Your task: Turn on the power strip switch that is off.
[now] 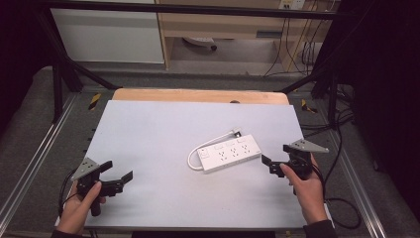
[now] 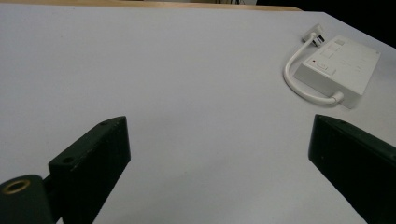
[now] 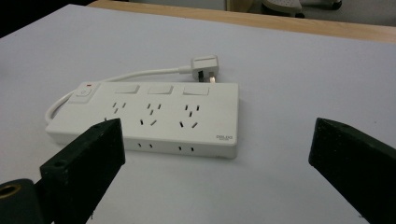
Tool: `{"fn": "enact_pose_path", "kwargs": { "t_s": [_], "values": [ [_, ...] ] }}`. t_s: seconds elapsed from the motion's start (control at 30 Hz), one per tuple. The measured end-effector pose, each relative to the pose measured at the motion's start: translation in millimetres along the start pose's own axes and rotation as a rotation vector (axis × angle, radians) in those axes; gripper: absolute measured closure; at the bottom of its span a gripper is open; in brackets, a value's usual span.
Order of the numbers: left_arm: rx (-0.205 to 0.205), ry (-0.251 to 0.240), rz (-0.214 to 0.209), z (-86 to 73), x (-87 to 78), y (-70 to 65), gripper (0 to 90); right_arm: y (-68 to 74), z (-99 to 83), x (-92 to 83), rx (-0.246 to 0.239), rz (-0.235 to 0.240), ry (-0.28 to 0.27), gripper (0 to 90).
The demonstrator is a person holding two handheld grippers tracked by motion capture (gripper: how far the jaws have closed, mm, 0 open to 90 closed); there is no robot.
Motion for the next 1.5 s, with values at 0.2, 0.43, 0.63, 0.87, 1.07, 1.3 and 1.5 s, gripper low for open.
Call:
{"fn": "enact_pose_path", "kwargs": {
  "t_s": [0.2, 0.43, 0.63, 0.87, 1.07, 1.3, 1.5],
  "values": [
    [0.002, 0.004, 0.000, -0.7, 0.3, 0.1, 5.7, 4.4, 7.9, 2.9, -0.013, 0.005, 0.002, 3.9],
    [-0.002, 0.004, 0.001, -0.8, 0.3, 0.6, 5.7, 7.9, 17.2, 7.1, -0.022, 0.009, 0.002, 3.9],
    [-0.003, 0.006, 0.001, -1.1, 0.5, 0.4, 5.7, 8.2, 27.0, 11.1, -0.030, 0.010, -0.002, 3.9],
    [-0.005, 0.008, 0.001, -1.4, 0.8, 0.3, 5.7, 7.6, 34.8, 15.4, -0.033, 0.010, -0.006, 3.9],
    [-0.006, 0.008, 0.001, -1.5, 1.0, 0.3, 5.7, 5.1, 42.3, 19.6, -0.024, 0.010, -0.014, 3.9],
    [-0.005, 0.007, 0.001, -1.4, 0.9, 0.3, 5.7, 2.0, 49.5, 24.4, -0.014, 0.007, -0.026, 3.9],
    [0.000, 0.009, 0.001, -1.6, 1.3, 0.5, 5.7, -0.8, 54.6, 28.2, -0.010, 0.000, -0.039, 3.9]
  ]
}}
Point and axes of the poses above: each handheld gripper's, and its own axes: x roughly forward along the jaws, z roughly out of its top, y roughly to its left, the point moved 10 cm from there along x, roughly forward along the jaws, and after that the axes turned 6 degrees about x, right-handed, at the moved point
